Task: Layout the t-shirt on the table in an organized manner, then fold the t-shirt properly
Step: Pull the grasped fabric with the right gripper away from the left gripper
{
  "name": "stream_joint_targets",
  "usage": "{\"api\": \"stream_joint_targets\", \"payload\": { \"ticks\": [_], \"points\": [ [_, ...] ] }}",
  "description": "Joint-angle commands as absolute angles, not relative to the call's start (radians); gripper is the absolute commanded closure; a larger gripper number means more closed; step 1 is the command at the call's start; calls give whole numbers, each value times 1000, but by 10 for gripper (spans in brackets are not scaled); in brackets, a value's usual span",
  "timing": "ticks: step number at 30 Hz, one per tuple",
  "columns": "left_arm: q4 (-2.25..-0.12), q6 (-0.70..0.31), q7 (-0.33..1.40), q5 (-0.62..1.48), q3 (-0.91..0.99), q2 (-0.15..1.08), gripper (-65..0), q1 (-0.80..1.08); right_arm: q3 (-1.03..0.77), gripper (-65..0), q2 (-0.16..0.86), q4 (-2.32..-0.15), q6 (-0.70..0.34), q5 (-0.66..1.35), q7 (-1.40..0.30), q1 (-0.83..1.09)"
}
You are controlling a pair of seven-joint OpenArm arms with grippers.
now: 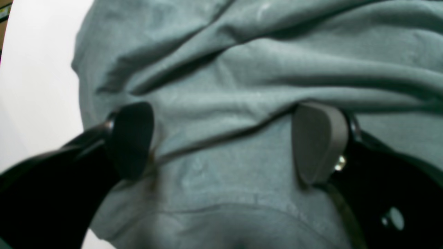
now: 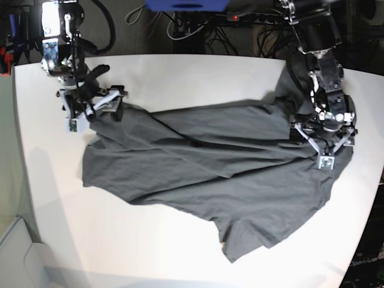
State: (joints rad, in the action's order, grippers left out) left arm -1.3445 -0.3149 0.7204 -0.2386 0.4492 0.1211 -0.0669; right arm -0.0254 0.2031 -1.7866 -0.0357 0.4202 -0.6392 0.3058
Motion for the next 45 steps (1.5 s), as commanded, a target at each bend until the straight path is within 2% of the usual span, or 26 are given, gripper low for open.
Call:
{"api": "stream_joint_targets", "payload": {
  "ticks": [1, 9, 17, 21, 26, 28, 31, 35, 36, 45],
  "points": [
    [-1334, -315, 769, -280, 447, 125, -618, -65, -31, -460, 213, -1805, -36, 430, -610, 303],
    [-1334, -315, 769, -278, 443, 119, -618, -79, -104, -460, 211, -1790, -36, 427, -610, 325],
    [-1334, -317, 769, -278, 443, 117, -618, -77, -99, -460, 196, -1716, -39, 427, -610, 328],
    [-1336, -317, 769, -278, 441, 117, -618, -77, -101, -458, 183, -1704, -157, 427, -610, 321],
    [-1336, -317, 769, -278, 441, 117, -618, -76, -101, -448, 163, -1699, -214, 427, -613, 294],
    [-1339, -318, 769, -278, 441, 117, -618, -73, -101, -411, 162, -1692, -243, 427, -616, 285],
    [-1340, -318, 769, -278, 441, 117, -618, -73, -101, -297, 162, -1690, -294, 427, -618, 262],
    [-1343, -320, 769, -278, 441, 120, -618, -71, -101, -40, 163, -1713, -302, 429, -618, 255],
    [-1343, -320, 769, -278, 441, 120, -618, -70, -101, 0, 166, -1728, -302, 429, -618, 245],
    [-1345, -321, 769, -285, 443, 125, -618, -70, -99, 0, 170, -1954, -305, 430, -619, 139]
  ]
}}
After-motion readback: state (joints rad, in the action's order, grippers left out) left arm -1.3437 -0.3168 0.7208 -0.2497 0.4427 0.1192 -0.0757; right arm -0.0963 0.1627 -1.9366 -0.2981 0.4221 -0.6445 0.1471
